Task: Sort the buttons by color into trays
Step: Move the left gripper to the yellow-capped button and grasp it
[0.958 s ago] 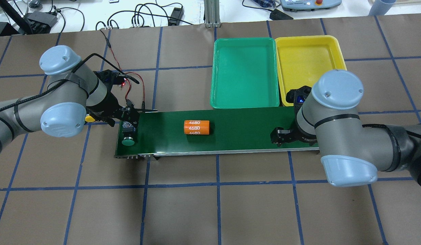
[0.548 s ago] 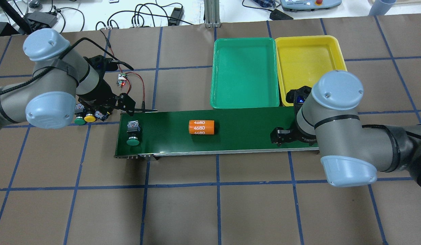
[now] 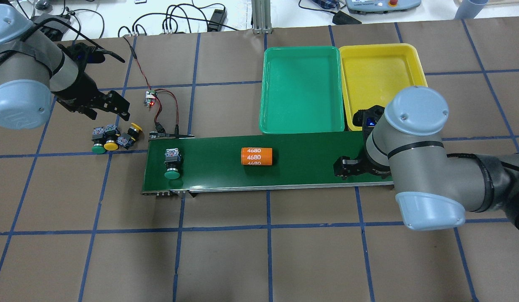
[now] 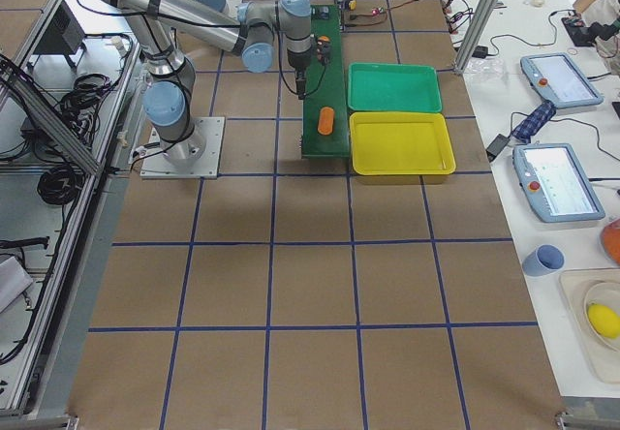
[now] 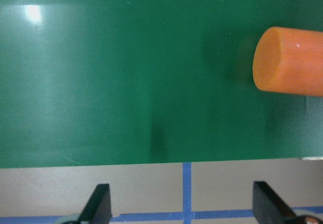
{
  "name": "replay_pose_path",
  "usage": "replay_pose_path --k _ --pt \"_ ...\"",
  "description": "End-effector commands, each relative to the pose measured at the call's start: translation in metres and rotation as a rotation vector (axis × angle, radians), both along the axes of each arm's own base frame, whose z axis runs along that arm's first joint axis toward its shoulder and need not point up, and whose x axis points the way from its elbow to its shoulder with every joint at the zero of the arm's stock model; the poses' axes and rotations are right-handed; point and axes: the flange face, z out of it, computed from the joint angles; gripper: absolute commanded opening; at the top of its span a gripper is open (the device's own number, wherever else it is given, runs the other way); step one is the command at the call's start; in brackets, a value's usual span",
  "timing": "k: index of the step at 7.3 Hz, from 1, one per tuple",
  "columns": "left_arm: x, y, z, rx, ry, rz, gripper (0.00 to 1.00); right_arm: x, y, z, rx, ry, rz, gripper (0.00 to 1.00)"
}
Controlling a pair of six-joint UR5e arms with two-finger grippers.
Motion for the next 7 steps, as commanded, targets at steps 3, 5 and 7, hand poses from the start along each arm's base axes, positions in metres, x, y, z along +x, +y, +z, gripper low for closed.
replay_pose_path --k 3,5,7 --pt "0.019 -0.034 -0.072 -0.017 -0.018 -0.246 1.00 0.000 -0.001 0.000 0.000 0.001 -0.001 1.00" --pt "0.021 -0.037 -0.100 -0.003 -0.012 -0.254 1.00 0.000 -0.001 0.000 0.000 0.001 0.001 1.00" --pt "0.021 -0.039 -0.113 0.008 -0.005 -0.256 1.00 0.000 -0.001 0.000 0.000 0.001 0.001 1.00"
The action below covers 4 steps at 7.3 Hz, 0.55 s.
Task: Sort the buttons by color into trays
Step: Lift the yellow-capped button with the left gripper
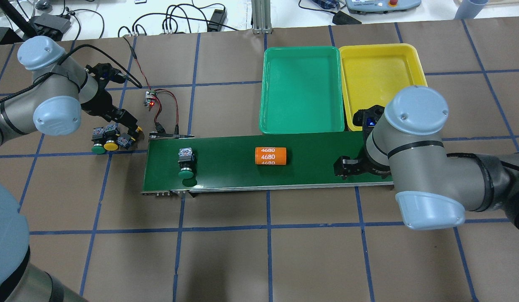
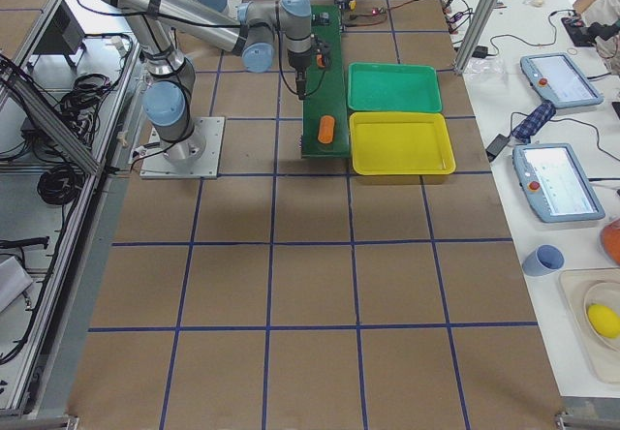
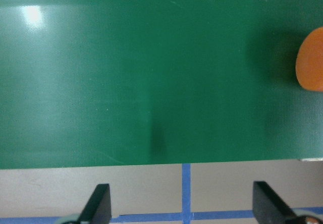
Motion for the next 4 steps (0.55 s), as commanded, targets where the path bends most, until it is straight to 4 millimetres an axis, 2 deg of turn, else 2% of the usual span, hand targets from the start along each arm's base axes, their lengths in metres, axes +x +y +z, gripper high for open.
replay_pose_path --k 1,2,3,4 --pt "0.0008 -0.0017 -0.0155 0.018 0.007 -0.001 1.00 0.0006 0.0001 0.0001 -0.001 0.000 0.000 1.00" --pt "0.0000 -0.0021 -0.0210 0.027 0.010 -0.002 1.00 0.0006 -0.0001 -0.0005 0.000 0.000 0.000 1.00" --pt "0.0003 -0.0027 -0.0232 0.030 0.010 -0.002 0.87 0.0006 0.0004 -0.0012 0.002 0.000 0.000 1.00" --pt "0.0012 -0.0020 -0.0249 0.035 0.010 0.001 0.80 0.0006 0.0006 -0.0005 0.001 0.000 0.000 1.00"
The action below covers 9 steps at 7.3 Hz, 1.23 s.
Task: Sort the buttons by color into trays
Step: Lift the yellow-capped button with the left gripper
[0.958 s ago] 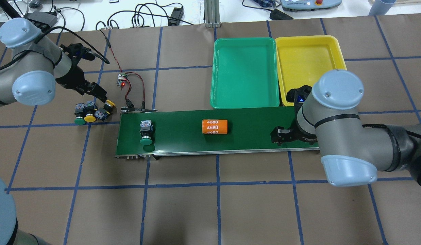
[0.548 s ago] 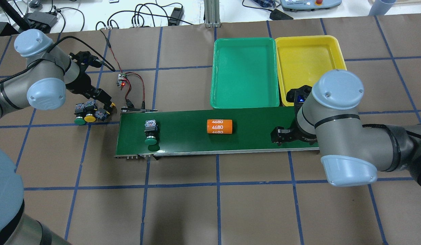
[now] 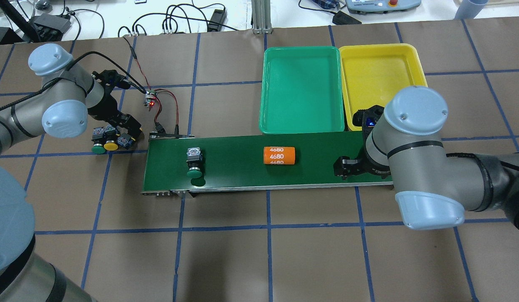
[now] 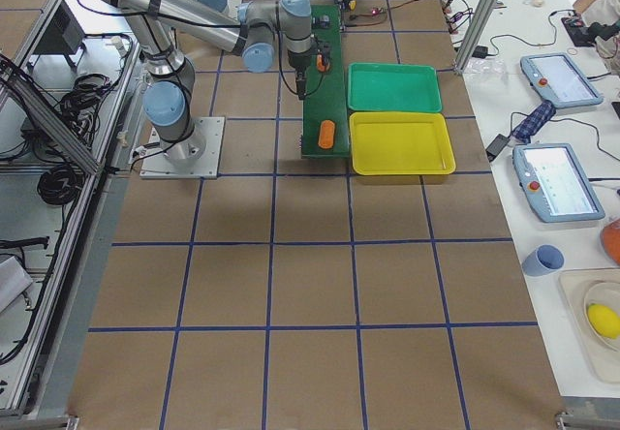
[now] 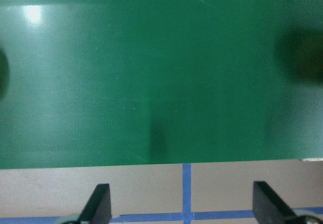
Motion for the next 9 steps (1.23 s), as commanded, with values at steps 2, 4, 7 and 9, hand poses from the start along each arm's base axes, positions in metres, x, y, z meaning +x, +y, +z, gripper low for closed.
replay_pose_path --k 2,4,7,9 --pt "0.001 0.001 -0.004 0.009 0.001 0.002 0.80 0.000 0.000 0.000 -0.002 0.000 0.000 1.00" --pt "0.000 0.000 -0.014 0.024 0.009 0.001 0.80 0.000 0.000 0.000 -0.002 0.000 0.000 1.00" --pt "0.001 0.000 -0.022 0.035 0.011 0.001 0.03 0.000 0.000 0.000 -0.003 0.000 0.000 1.00" --pt "0.003 -0.003 -0.016 0.024 0.006 0.002 0.00 0.000 0.000 0.000 -0.003 0.000 0.000 1.00"
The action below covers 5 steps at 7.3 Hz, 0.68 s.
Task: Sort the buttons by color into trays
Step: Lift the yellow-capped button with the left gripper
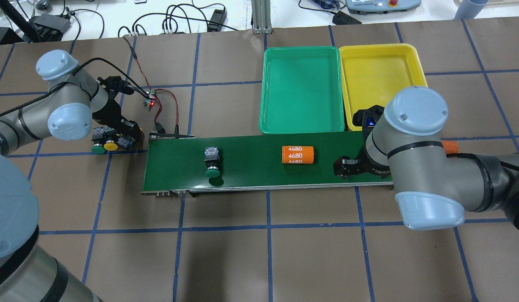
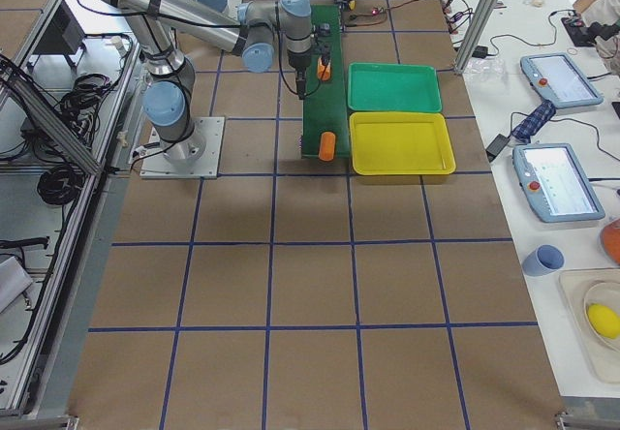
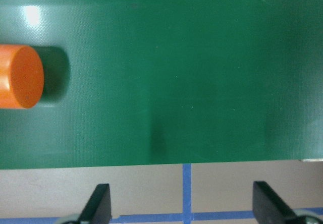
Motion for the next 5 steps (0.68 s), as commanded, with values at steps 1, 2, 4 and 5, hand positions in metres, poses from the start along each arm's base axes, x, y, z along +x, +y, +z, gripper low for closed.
replay_pose_path --k 1,2,4,5 --pt "0.005 -0.002 0.017 -0.017 -0.009 0.010 0.00 0.000 0.000 0.000 0.000 0.000 0.000 1.00" --pt "0.009 -0.001 0.028 -0.022 -0.011 0.024 0.00 0.000 0.000 -0.001 0.001 0.000 0.000 1.00" --pt "-0.003 0.003 0.059 -0.045 0.000 0.141 0.00 0.000 0.000 -0.001 0.001 0.000 0.000 1.00" --pt "-0.011 0.005 0.073 -0.062 -0.005 0.183 0.00 0.000 0.000 -0.001 0.001 0.000 0.000 1.00"
